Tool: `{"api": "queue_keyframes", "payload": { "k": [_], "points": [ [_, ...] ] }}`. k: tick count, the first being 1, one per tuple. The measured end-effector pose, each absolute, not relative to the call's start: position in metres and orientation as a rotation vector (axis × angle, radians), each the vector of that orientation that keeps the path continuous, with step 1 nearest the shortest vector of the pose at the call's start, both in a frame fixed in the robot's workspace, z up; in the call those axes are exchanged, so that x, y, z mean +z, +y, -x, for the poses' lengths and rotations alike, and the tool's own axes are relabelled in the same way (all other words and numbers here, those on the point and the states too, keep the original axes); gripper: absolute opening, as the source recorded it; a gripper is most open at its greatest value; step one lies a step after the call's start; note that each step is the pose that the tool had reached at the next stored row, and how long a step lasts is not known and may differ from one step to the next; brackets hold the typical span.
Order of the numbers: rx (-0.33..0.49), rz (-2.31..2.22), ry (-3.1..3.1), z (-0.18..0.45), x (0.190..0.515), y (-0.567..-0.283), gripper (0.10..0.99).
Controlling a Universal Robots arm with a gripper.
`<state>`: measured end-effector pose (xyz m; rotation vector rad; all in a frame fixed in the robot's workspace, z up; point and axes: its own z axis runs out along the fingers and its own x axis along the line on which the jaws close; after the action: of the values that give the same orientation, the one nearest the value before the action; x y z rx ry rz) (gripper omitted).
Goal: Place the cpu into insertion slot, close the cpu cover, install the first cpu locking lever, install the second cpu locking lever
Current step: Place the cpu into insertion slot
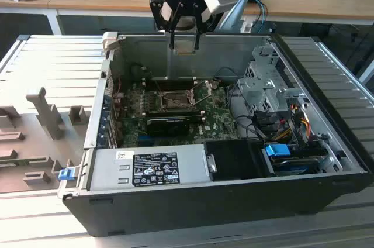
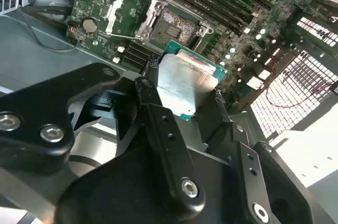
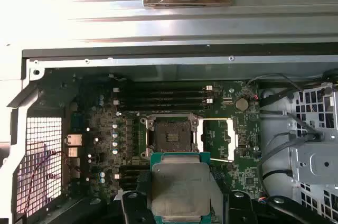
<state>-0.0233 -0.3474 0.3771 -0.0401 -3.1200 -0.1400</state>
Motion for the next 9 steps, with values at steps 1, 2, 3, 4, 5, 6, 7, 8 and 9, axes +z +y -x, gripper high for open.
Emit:
{"api": "queue_keyframes", "payload": {
  "k": [1, 2, 3, 4, 5, 6, 7, 8, 9],
  "points": [
    [-0.14, 0.04, -3.12, 0.0233, 0.3771, -0.3474, 0.533],
    [-0.14, 0.042, -3.12, 0.0232, 0.3771, -0.3474, 0.533],
    [-0.14, 0.046, -3.12, 0.0232, 0.377, -0.3474, 0.533],
    [-0.14, 0.05, -3.12, 0.0232, 0.377, -0.3474, 0.533],
    [-0.14, 0.053, -3.12, 0.0232, 0.377, -0.3474, 0.533],
    [-0.14, 0.058, -3.12, 0.0232, 0.3771, -0.3474, 0.533],
    [-0.14, 0.064, -3.12, 0.0232, 0.377, -0.3474, 0.533],
    [-0.14, 0.072, -3.12, 0.0232, 0.377, -0.3474, 0.533],
    [-0.14, 0.079, -3.12, 0.0232, 0.377, -0.3474, 0.533]
  ]
}}
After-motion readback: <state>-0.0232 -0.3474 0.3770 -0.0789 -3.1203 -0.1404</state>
